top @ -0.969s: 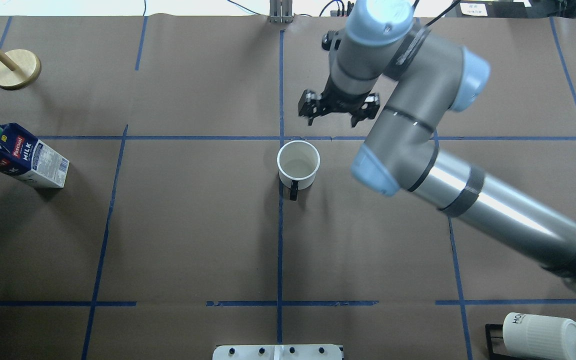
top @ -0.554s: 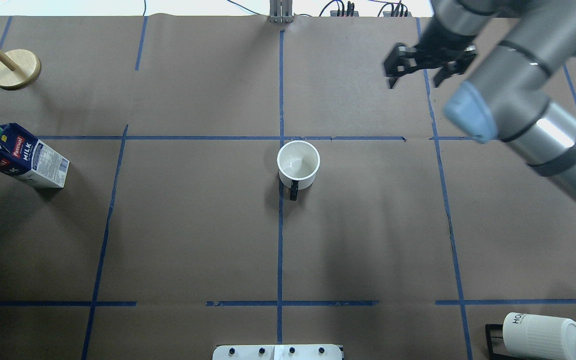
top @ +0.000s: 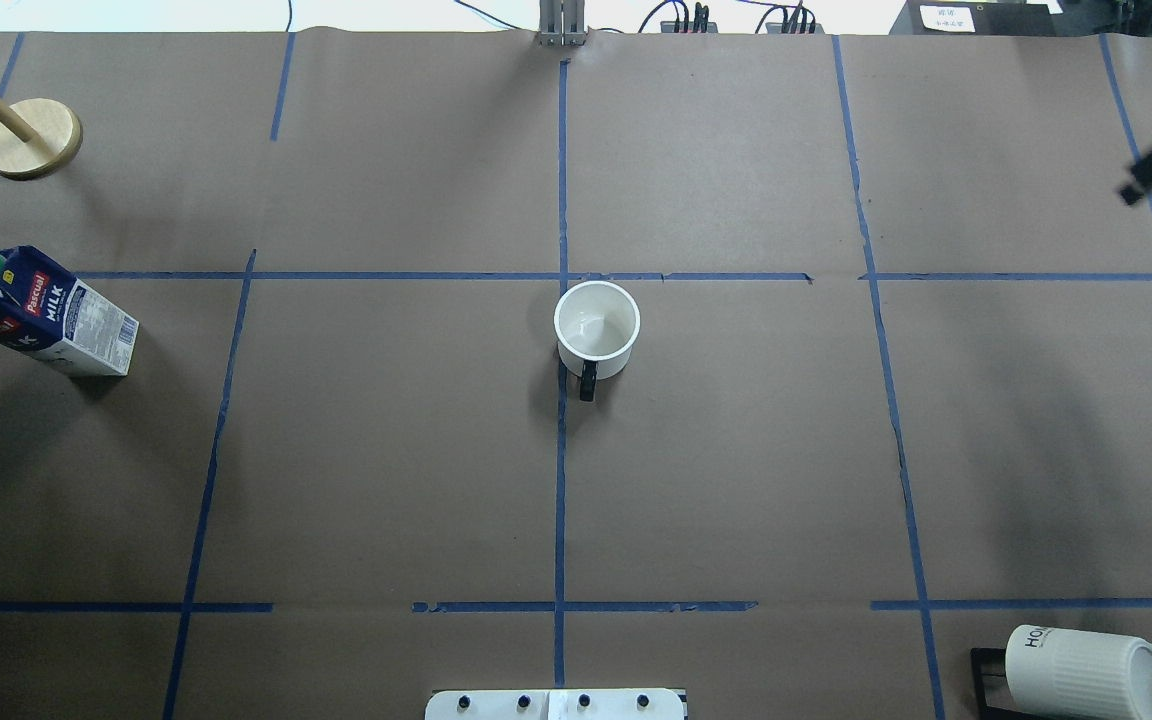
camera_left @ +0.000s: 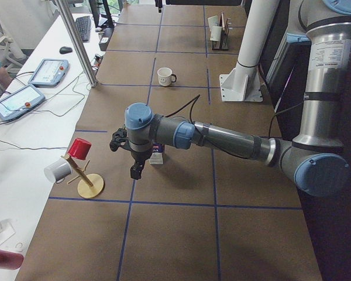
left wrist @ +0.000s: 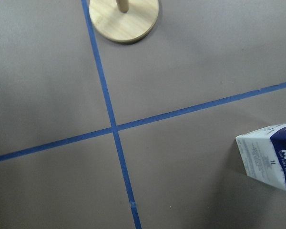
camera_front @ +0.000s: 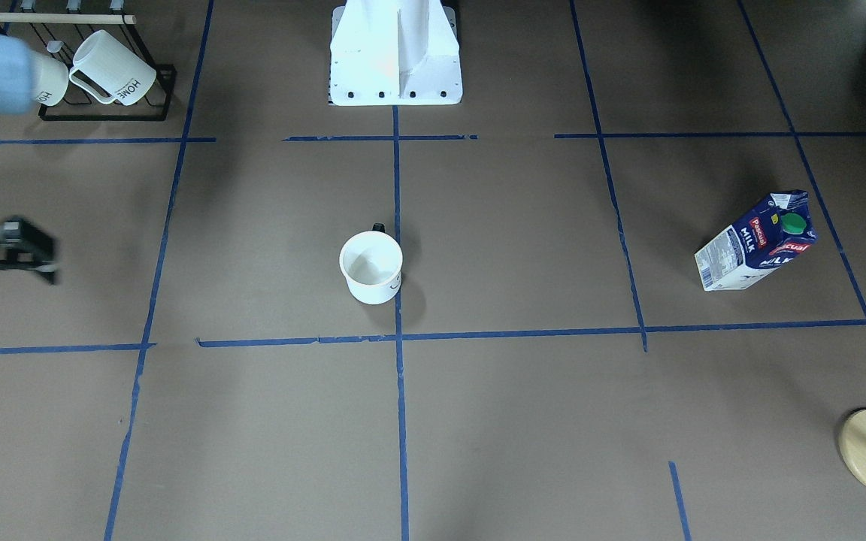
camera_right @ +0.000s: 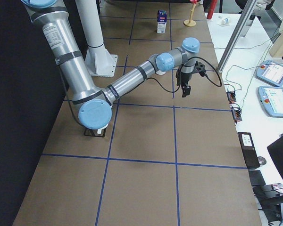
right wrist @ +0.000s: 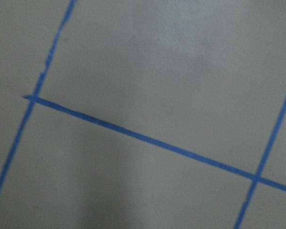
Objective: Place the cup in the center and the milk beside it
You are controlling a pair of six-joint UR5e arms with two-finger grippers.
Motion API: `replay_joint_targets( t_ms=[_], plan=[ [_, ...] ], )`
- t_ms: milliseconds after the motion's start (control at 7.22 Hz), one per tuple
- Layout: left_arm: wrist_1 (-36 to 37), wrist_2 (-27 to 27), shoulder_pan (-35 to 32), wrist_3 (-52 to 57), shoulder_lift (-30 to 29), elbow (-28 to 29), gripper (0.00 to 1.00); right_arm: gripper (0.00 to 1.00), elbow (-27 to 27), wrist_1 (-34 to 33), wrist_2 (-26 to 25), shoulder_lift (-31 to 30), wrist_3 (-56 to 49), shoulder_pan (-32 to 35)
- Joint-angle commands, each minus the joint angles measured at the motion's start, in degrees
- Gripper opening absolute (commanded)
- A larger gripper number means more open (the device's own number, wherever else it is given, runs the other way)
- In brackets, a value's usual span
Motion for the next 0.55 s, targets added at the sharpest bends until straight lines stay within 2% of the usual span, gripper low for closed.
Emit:
replay_joint_targets(
  t_ms=[0,138,277,415],
  plan=[
    [0.2,-2.4,0.1,-0.2,-0.2,-2.5,1.0,1.0,0.1,5.0,0.4,-13.1,-6.7,6.2],
    [0.0,-3.2,1.3,-4.8,-0.5,-4.3,1.0,1.0,0.4,6.9,0.4,-13.7,-5.6,6.2],
    [-0.5,-2.4,5.3,-15.6,-1.3,-7.8,1.0,1.0,0.2,6.9,0.4,-13.8,-5.3,6.2],
    [-0.8,-1.1,9.0,-21.4,-1.3,-9.4,1.0,1.0,0.1,7.0,0.5,-14.1,-5.3,6.2]
  ],
)
